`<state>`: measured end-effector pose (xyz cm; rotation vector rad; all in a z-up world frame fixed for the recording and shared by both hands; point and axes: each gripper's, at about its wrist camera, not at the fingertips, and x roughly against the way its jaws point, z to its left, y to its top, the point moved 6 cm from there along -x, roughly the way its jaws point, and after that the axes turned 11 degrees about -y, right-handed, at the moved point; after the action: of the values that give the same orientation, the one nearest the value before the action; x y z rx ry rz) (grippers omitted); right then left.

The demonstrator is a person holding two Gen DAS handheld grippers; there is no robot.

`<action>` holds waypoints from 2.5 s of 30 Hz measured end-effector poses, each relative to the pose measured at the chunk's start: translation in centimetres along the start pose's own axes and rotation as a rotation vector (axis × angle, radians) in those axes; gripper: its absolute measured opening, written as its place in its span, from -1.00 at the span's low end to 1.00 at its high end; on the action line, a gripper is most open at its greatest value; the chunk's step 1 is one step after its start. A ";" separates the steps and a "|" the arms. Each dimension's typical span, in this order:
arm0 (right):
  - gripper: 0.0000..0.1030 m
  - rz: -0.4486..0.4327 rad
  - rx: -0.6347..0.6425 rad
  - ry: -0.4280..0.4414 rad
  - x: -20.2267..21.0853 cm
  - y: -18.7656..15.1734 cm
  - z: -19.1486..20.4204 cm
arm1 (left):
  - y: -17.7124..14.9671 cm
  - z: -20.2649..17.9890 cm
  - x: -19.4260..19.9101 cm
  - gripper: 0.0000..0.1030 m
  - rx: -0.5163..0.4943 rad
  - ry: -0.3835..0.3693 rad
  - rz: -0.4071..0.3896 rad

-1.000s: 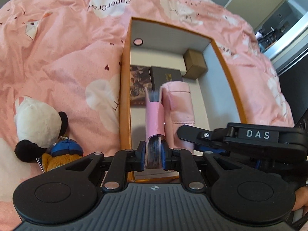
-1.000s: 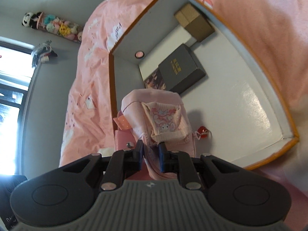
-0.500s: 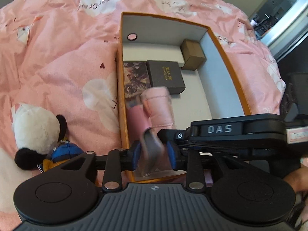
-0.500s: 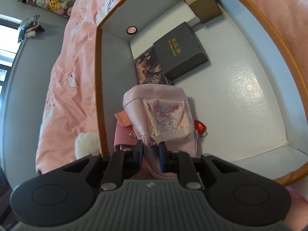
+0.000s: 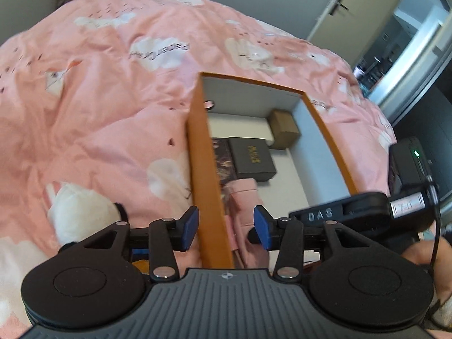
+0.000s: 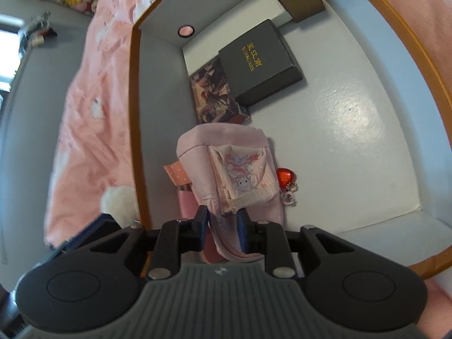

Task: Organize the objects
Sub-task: 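Lower the pink case and pink pouch into the orange box with both tools, then open both tools and withdraw them toward the plush toys, then grasp the orange plush keychain toy with the right tool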

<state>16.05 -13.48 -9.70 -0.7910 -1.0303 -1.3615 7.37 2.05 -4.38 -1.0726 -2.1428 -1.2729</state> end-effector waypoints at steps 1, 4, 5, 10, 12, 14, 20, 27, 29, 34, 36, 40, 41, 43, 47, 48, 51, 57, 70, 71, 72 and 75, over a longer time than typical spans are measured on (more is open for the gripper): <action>-0.50 -0.005 0.015 -0.007 -0.1 -0.1 0.2 | 0.0 0.5 -0.1 0.01 0.021 0.007 0.003; -0.41 -0.017 0.052 -0.033 -0.4 -0.3 0.6 | -0.1 1.5 0.3 0.01 0.034 0.035 -0.002; -0.40 -0.021 0.063 -0.039 -0.5 -0.4 0.7 | -0.1 1.6 0.4 0.01 0.034 0.047 -0.006; -0.17 -0.064 0.130 -0.087 0.2 -0.6 1.3 | -0.3 1.8 1.3 0.00 0.021 0.056 -0.025; -0.15 -0.097 0.161 -0.106 1.0 -0.8 1.7 | -0.2 1.7 1.8 0.00 0.010 0.054 -0.038; -0.10 -0.141 0.195 -0.131 1.9 -0.8 2.0 | 0.1 1.5 2.4 0.00 -0.014 0.060 -0.062; 0.27 -0.360 0.336 -0.148 6.0 -0.7 4.5 | 1.4 0.6 5.2 0.04 -0.116 0.132 -0.157; 0.55 -0.466 0.485 -0.050 7.6 -1.6 8.8 | 1.6 1.1 8.2 0.05 -0.181 0.280 -0.188; 0.53 -0.489 0.524 -0.035 7.4 -2.0 10.0 | 1.2 1.6 8.4 0.05 -0.193 0.291 -0.170; 0.53 -0.460 0.705 -0.058 6.2 -4.1 13.7 | -0.2 3.7 8.6 0.08 -0.175 0.351 -0.105; 0.57 -0.435 0.754 -0.064 5.4 -4.8 14.6 | -0.9 4.9 8.9 0.09 -0.146 0.370 -0.090; 0.62 -0.368 0.810 -0.076 3.9 -6.1 15.5 | -2.7 6.8 9.3 0.08 -0.101 0.374 -0.048; 0.61 -0.339 0.807 -0.075 3.4 -6.2 15.5 | -3.2 7.2 9.3 0.08 -0.089 0.371 -0.035; 0.43 -0.280 0.809 -0.076 2.1 -6.7 15.7 | -3.9 7.9 9.1 0.07 -0.056 0.345 -0.003; 0.13 -0.195 0.826 -0.101 0.2 -7.7 15.8 | -4.7 9.0 8.5 0.02 -0.013 0.319 0.036; 0.10 -0.180 0.835 -0.101 -0.1 -7.9 15.9 | -4.9 9.1 8.5 -0.02 -0.013 0.325 0.041; 0.10 -0.149 0.865 -0.111 -0.9 -8.7 16.3 | -5.3 9.4 8.3 -0.09 -0.023 0.343 0.056; 0.10 -0.082 0.870 -0.165 -2.8 -9.4 16.2 | -5.8 9.7 7.8 -0.22 -0.043 0.374 0.079; 0.16 -0.051 0.880 -0.173 -3.5 -9.4 16.1 | -6.0 10.4 7.6 -0.24 -0.013 0.373 0.078; 0.17 -0.051 0.882 -0.175 -3.5 -9.4 16.1 | -6.0 10.5 7.6 -0.24 -0.009 0.371 0.078; 0.18 -0.051 0.885 -0.179 -3.5 -9.5 16.1 | -6.0 10.5 7.6 -0.24 -0.007 0.371 0.080; 0.23 -0.049 0.900 -0.192 -3.6 -9.7 16.2 | -6.0 10.6 7.5 -0.22 -0.005 0.371 0.083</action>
<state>4.76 1.93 -8.07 -0.2122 -1.6391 -0.7221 -1.69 12.65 -7.73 -0.8394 -1.8007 -1.3203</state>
